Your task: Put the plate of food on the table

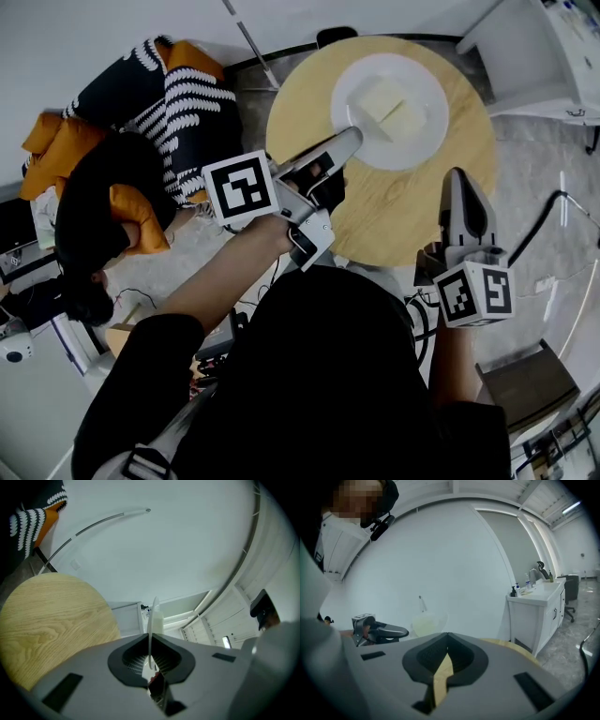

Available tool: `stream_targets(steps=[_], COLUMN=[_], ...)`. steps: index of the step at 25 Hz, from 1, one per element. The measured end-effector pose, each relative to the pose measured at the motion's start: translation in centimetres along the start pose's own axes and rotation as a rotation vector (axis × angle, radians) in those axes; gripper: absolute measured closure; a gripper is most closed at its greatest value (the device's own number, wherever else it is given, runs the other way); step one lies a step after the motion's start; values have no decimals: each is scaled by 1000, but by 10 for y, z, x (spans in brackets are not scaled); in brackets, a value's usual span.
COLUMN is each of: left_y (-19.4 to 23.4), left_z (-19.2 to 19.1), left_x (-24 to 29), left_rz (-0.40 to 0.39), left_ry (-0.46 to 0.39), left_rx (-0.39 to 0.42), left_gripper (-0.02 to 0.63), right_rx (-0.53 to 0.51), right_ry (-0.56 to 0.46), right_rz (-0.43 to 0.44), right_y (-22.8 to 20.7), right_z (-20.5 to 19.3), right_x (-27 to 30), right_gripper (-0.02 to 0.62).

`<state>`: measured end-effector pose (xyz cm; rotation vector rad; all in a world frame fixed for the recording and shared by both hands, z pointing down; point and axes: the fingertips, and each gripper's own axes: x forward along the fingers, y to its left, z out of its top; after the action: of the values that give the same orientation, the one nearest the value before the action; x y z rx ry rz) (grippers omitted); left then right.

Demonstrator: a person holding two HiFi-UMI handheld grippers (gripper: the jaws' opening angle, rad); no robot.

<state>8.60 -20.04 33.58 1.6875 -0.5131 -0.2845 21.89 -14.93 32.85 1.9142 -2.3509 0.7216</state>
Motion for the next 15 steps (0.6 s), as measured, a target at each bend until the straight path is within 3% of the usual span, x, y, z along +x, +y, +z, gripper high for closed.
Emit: stream_targets(steps=[15], left_y=[66], left_z=[-28], left_x=[-6], left_rz=[80], left_ry=[60], left_rx=[-107], left_gripper=[589], right_rx=[12], right_ry=[86], right_rz=[-19], right_y=[-1], right_z=[-52], right_x=[4], right_gripper=[589])
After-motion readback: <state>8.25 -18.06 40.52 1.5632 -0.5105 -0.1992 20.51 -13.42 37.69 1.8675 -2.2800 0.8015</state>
